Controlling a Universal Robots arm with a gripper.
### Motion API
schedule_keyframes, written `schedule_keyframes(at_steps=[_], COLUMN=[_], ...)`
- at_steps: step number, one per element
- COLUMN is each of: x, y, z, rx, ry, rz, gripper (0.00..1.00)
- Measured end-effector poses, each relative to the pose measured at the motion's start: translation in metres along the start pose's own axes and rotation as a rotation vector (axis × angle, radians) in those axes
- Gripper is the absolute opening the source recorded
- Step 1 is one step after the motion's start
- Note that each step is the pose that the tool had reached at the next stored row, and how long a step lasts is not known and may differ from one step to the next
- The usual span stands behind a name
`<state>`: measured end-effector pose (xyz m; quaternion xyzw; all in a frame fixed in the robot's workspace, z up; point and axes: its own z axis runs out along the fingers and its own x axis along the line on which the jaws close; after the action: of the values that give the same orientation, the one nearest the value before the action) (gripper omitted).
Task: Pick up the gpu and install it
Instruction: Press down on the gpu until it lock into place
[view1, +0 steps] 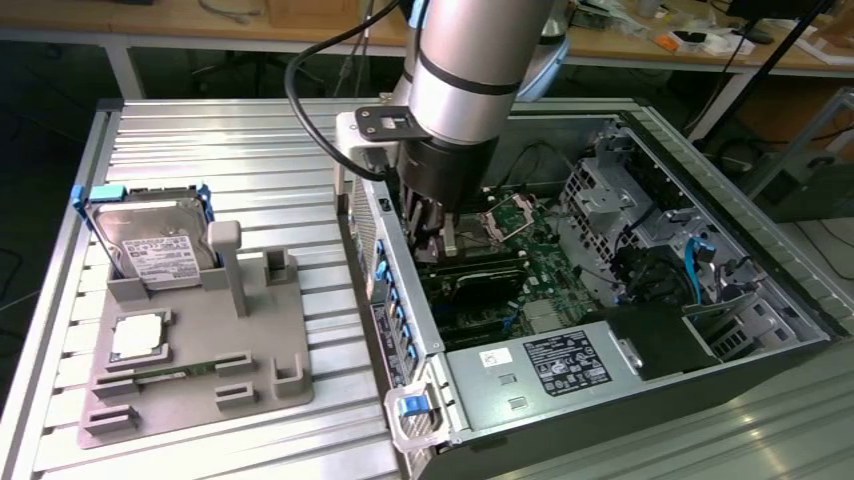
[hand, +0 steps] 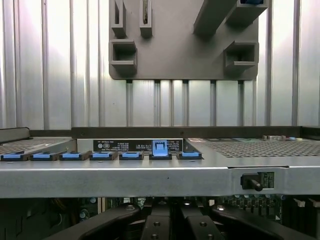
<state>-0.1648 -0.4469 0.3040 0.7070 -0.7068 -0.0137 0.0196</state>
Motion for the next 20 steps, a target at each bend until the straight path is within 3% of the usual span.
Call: schedule_keyframes(at_steps=[20], x=[0.0001], y=[0.0033], z=[-0.0058], rx=[-0.0004], ry=[0.0003], rz=[0.0], gripper=[0.11])
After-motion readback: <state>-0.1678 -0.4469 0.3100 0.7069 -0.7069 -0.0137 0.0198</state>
